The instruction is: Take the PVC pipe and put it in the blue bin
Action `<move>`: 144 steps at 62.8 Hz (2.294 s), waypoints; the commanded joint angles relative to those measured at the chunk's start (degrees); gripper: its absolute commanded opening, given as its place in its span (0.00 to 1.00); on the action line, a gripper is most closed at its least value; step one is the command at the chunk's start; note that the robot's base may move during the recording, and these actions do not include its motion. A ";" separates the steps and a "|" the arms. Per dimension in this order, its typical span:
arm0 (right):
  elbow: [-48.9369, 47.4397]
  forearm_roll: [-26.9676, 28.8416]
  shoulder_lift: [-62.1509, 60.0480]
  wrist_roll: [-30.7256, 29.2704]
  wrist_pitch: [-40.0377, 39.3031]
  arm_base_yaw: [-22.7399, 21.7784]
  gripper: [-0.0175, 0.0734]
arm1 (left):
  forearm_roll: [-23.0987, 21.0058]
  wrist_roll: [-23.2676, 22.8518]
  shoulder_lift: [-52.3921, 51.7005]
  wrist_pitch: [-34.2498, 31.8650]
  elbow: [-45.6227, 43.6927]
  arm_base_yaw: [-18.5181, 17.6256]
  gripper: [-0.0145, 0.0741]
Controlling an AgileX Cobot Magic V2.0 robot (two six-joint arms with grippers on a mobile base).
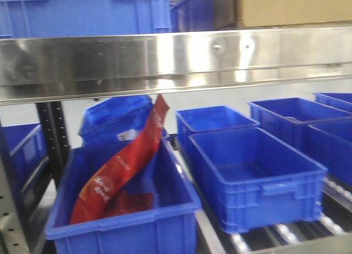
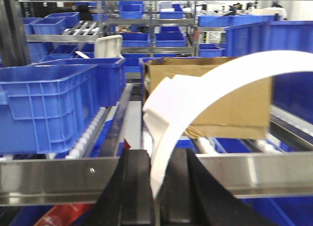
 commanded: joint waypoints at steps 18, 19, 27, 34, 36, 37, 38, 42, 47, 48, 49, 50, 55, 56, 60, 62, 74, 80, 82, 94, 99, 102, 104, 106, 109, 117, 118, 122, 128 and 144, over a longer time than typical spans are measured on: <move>0.14 -0.04 -0.24 -0.30 -1.79 0.12 0.01 | -0.05 -0.26 -0.33 -1.66 -0.08 -0.10 0.04; 0.14 -0.04 -0.24 -0.30 -1.79 0.12 0.01 | -0.05 -0.26 -0.33 -1.66 -0.08 -0.10 0.04; 0.14 -0.04 -0.24 -0.30 -1.79 0.12 0.01 | -0.05 -0.26 -0.33 -1.66 -0.08 -0.10 0.04; 0.14 -0.04 -0.24 -0.30 -1.79 0.12 0.01 | -0.05 -0.26 -0.33 -1.66 -0.08 -0.10 0.04; 0.14 -0.04 -0.24 -0.30 -1.79 0.12 0.01 | -0.05 -0.26 -0.33 -1.66 -0.08 -0.10 0.04; 0.14 -0.04 -0.24 -0.30 -1.79 0.12 0.01 | -0.05 -0.26 -0.33 -1.66 -0.08 -0.10 0.04; 0.14 -0.04 -0.24 -0.30 -1.79 0.12 0.01 | -0.05 -0.26 -0.33 -1.66 -0.08 -0.10 0.04; 0.14 -0.04 -0.24 -0.30 -1.79 0.12 0.01 | -0.05 -0.26 -0.33 -1.66 -0.08 -0.10 0.04; 0.14 -0.04 -0.24 -0.30 -1.79 0.12 0.01 | -0.05 -0.26 -0.33 -1.66 -0.08 -0.10 0.04; 0.14 -0.04 -0.24 -0.30 -1.79 0.12 0.01 | -0.05 -0.26 -0.33 -1.66 -0.08 -0.10 0.04; 0.14 -0.04 -0.24 -0.30 -1.79 0.12 0.01 | -0.05 -0.26 -0.33 -1.66 -0.08 -0.10 0.04; 0.14 -0.04 -0.24 -0.30 -1.79 0.12 0.01 | -0.05 -0.26 -0.33 -1.66 -0.08 -0.10 0.04; 0.14 -0.04 -0.24 -0.30 -1.79 0.12 0.01 | -0.05 -0.26 -0.33 -1.66 -0.08 -0.10 0.04; 0.14 -0.04 -0.24 -0.30 -1.79 0.12 0.01 | -0.05 -0.26 -0.33 -1.66 -0.08 -0.10 0.04; 0.14 -0.04 -0.24 -0.30 -1.79 0.12 0.01 | -0.05 -0.26 -0.33 -1.66 -0.08 -0.10 0.04; 0.14 -0.04 -0.24 -0.30 -1.79 0.12 0.01 | -0.05 -0.26 -0.33 -1.66 -0.08 -0.10 0.04; 0.14 -0.04 -0.24 -0.30 -1.79 0.12 0.01 | -0.05 -0.26 -0.33 -1.66 -0.08 -0.10 0.04; 0.14 -0.04 -0.24 -0.30 -1.79 0.12 0.01 | -0.05 -0.26 -0.33 -1.66 -0.08 -0.10 0.04; 0.14 -0.04 -0.24 -0.30 -1.79 0.12 0.01 | -0.05 -0.26 -0.33 -1.66 -0.08 -0.10 0.04; 0.14 -0.04 -0.24 -0.30 -1.79 0.12 0.01 | -0.05 -0.26 -0.33 -1.66 -0.08 -0.10 0.04; 0.14 -0.04 -0.24 -0.30 -1.79 0.12 0.01 | -0.05 -0.26 -0.33 -1.66 -0.08 -0.10 0.04; 0.14 -0.04 -0.24 -0.30 -1.79 0.12 0.01 | -0.05 -0.26 -0.33 -1.66 -0.08 -0.10 0.04; 0.14 -0.04 -0.24 -0.30 -1.79 0.12 0.01 | -0.05 -0.26 -0.33 -1.66 -0.08 -0.10 0.04; 0.14 -0.04 -0.24 -0.30 -1.79 0.12 0.01 | -0.05 -0.26 -0.33 -1.66 -0.08 -0.10 0.04; 0.14 -0.04 -0.24 -0.30 -1.79 0.12 0.01 | -0.05 -0.26 -0.33 -1.66 -0.08 -0.10 0.04; 0.14 -0.04 -0.24 -0.30 -1.79 0.12 0.01 | -0.05 -0.26 -0.33 -1.66 -0.08 -0.10 0.04; 0.14 -0.04 -0.24 -0.30 -1.79 0.12 0.01 | -0.05 -0.26 -0.33 -1.66 -0.08 -0.10 0.04; 0.14 -0.04 -0.24 -0.30 -1.79 0.12 0.01 | -0.05 -0.26 -0.33 -1.66 -0.08 -0.10 0.04; 0.14 -0.04 -0.24 -0.30 -1.79 0.12 0.01 | -0.05 -0.26 -0.33 -1.66 -0.08 -0.10 0.04; 0.14 -0.04 -0.24 -0.30 -1.80 0.12 0.01 | -0.05 -0.26 -0.33 -1.66 -0.08 -0.10 0.04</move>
